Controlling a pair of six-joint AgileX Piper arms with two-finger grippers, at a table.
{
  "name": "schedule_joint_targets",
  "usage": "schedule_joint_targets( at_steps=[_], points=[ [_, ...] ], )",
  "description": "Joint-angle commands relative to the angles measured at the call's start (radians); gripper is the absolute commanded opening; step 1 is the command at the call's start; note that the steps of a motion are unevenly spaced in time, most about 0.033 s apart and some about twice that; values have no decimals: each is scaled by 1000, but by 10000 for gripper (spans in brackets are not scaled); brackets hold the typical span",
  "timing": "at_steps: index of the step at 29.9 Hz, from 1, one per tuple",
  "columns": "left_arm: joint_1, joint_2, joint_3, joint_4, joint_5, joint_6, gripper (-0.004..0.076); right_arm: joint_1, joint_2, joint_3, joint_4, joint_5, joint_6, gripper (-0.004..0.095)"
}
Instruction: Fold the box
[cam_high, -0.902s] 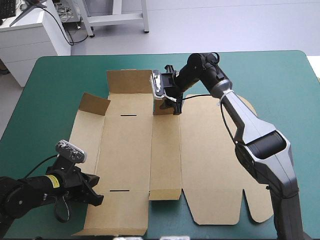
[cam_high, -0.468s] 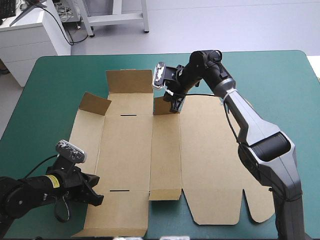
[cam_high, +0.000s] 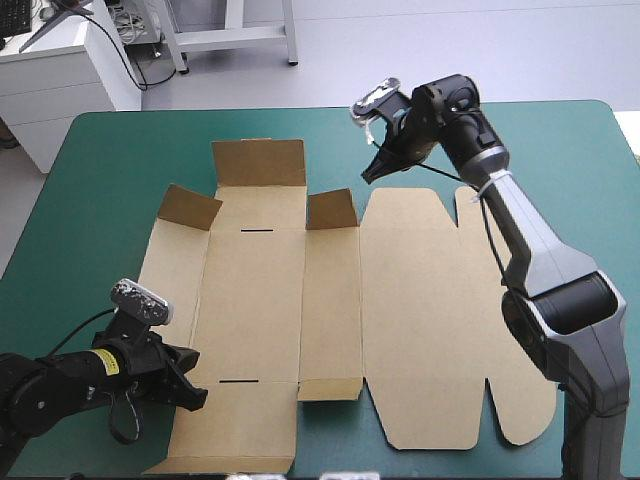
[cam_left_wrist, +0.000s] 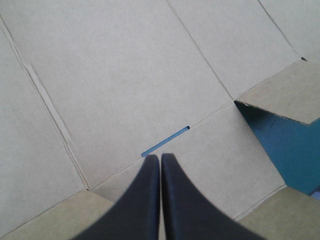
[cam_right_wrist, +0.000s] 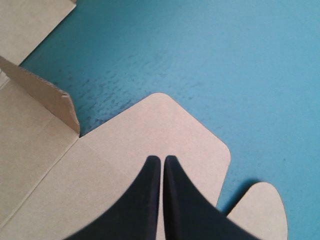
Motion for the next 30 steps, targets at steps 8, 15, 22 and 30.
schedule_joint_targets(
  at_steps=[8, 15, 22, 30],
  points=[
    [-5, -1, -34, -15, -78, 1, -8, -169, -196, 44, 98, 3, 76, 0],
    [-5, -1, -34, -15, -126, 1, -8, -211, -361, 352, 93, -3, 48, 0],
    [-5, 10, -34, -17, -143, 1, -8, -230, -545, 662, 105, -113, 50, 0],
    [-5, 47, -51, -17, -172, -3, -8, -230, -780, 952, 146, -209, 50, 0]
  ],
)
